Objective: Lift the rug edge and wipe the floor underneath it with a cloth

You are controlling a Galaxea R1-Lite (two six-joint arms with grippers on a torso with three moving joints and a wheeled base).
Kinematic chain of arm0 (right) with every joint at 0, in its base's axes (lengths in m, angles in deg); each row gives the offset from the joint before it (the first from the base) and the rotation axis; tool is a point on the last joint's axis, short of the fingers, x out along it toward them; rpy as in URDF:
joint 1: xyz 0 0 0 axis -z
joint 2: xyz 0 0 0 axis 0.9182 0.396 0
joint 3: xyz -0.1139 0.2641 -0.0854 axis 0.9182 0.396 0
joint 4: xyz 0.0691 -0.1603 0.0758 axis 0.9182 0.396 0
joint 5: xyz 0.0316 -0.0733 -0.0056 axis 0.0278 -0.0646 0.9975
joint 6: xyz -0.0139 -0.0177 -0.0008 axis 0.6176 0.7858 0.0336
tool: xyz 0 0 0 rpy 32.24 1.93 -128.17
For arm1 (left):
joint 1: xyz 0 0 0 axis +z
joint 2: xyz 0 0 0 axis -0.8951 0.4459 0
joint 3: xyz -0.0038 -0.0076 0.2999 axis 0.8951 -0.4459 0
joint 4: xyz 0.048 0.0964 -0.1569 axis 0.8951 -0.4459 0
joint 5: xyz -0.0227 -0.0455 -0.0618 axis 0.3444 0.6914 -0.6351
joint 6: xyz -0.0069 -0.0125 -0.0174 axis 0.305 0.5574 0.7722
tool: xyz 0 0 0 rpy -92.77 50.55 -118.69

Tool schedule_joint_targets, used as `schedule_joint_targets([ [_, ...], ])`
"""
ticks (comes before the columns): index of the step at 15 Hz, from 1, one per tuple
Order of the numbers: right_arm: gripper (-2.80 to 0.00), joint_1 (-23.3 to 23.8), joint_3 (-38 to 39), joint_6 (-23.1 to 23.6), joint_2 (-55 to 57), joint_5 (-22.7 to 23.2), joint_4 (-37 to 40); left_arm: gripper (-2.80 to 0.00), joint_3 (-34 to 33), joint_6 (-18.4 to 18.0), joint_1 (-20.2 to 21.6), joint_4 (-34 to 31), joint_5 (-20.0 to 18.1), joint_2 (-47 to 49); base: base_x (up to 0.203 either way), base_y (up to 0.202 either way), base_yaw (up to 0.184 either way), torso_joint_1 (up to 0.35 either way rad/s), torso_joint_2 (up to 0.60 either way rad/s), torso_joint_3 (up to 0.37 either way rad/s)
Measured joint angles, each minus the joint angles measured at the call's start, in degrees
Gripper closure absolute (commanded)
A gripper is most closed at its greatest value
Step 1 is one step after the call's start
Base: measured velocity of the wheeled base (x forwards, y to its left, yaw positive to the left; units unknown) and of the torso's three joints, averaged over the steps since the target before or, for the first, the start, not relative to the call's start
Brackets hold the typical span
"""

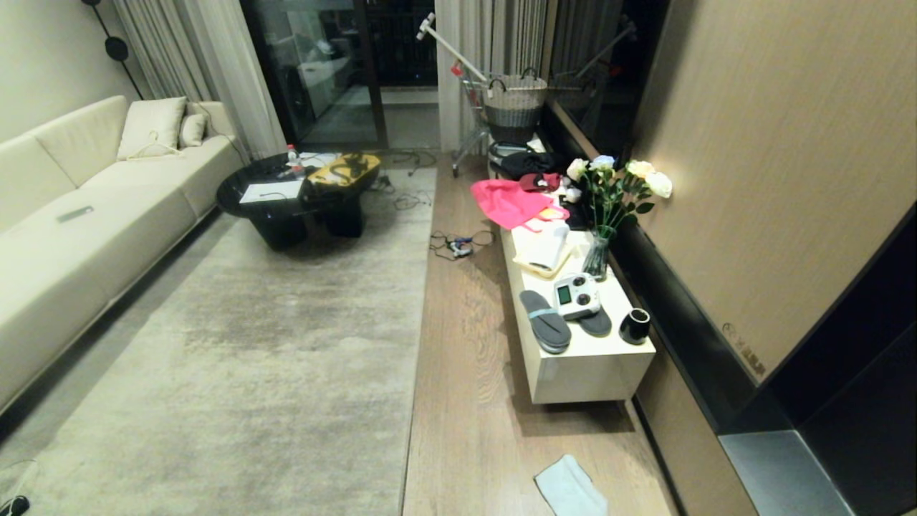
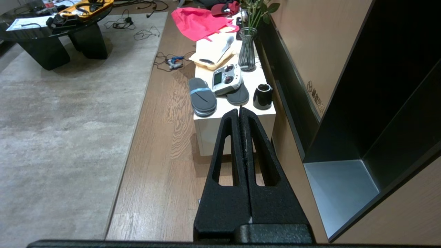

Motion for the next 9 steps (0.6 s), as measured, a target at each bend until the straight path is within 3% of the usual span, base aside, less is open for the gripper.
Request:
schedule_joint_targets([
  [9, 0.0, 0.0, 0.0, -1.66, 0.0, -0.72, -0.11, 0.0, 0.0, 0.0, -0.02, 0.0, 0.0, 0.0, 0.0, 0.0, 0.0, 0.0, 0.0, 0.0],
])
